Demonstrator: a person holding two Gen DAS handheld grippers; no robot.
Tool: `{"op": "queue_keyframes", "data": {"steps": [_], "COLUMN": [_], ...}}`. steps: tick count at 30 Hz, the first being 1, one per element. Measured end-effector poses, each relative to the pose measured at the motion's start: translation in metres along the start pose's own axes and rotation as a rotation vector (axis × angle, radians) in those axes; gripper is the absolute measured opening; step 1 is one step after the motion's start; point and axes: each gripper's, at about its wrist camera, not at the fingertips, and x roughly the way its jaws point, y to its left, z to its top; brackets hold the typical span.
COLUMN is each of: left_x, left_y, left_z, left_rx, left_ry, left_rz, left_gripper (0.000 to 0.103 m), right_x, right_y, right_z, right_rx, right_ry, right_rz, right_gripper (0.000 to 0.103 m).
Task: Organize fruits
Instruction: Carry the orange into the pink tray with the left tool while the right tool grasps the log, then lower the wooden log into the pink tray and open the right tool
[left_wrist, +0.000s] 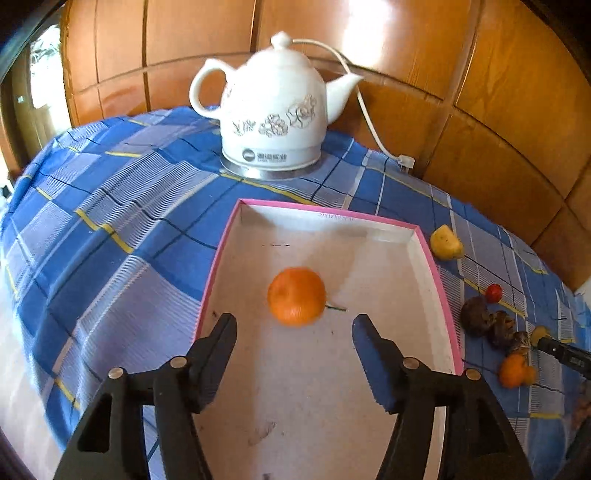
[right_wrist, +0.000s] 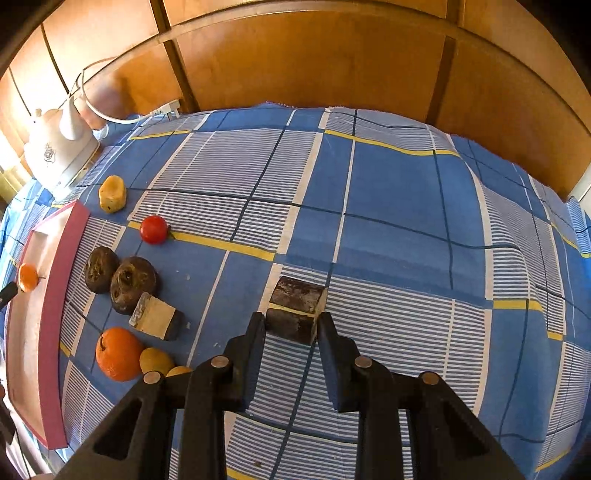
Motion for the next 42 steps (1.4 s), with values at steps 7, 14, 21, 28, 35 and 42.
{"op": "queue_keyframes", "data": {"steps": [7,14,21,28,35,42], "left_x": [-0.04,-0.068,-0.082,-0.086,-0.087,-0.086], "left_y": [-0.01,-0.019,-0.025,-0.021,-0.014,-0.008], "left_z": [-0.024,-0.047,-0.061,-0.071,-0.076,-0.081], "left_rx": [0.028,0.055,0.089,0.09,0.067,0.059], "left_ry": [-0.083,-0.107,-0.114,-0.112,-0.105,-0.093], "left_rz": [0.077,0.094,0.076,0.049,0.019,0.005], "left_gripper": [0.088,0.095,0.1,0.101,0.101,0.101], "right_x": [-0.014,-0.027,-0.033,-0.04,-0.049,-0.057], "right_y": [0.005,0.014,0.035,0.071,0.128,0.198], "right_z": [0.003,0.004,0.0,-0.011,-0.026,-0.03], "right_rx": [-0.02,-0.038,-0.074,-0.123,-0.193,-0.284], "right_ry": [-0.054,-0.094,-0.101,-0.074,-0.053,-0.047], "right_rz": [0.012,0.054,0.153,0.24,0.353,0.436], "right_gripper": [0.029,0.029,0.029,0.029,0.029,0.029]}}
